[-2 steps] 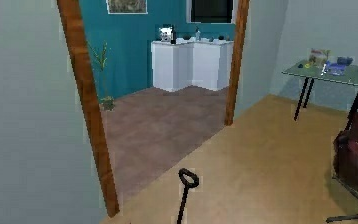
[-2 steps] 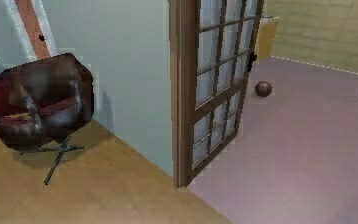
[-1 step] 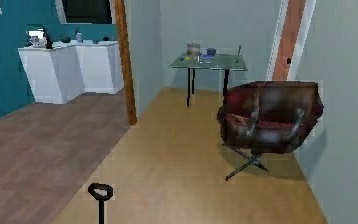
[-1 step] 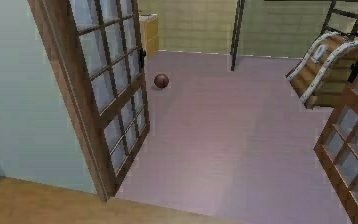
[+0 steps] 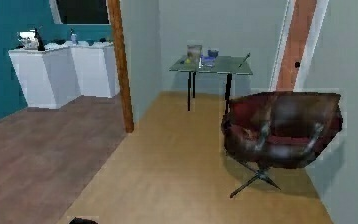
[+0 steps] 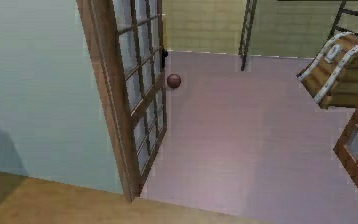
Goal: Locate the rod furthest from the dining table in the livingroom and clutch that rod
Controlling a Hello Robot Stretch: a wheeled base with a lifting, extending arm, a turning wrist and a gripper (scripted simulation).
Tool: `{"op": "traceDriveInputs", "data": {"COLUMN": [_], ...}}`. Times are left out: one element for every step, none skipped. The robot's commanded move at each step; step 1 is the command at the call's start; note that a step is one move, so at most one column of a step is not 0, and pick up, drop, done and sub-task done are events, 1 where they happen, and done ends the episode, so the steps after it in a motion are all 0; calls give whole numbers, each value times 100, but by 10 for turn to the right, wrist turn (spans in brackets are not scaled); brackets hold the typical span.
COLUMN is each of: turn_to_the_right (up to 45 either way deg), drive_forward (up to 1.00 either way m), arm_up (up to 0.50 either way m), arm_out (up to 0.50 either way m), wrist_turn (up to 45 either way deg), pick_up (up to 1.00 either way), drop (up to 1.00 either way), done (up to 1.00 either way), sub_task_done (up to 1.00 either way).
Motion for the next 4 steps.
{"op": "traceDriveInputs", "data": {"turn_to_the_right": [150,0,-300,0], "drive_forward": [0,30,0,100], "arm_up": [0,0,0,0], "arm_out": [0,0,0,0], "wrist_turn": [0,0,0,0], "pick_up": [0,0,0,0], "drop": [0,0,0,0], "done": [0,0,0,0], "sub_task_done": [0,0,0,0]}}
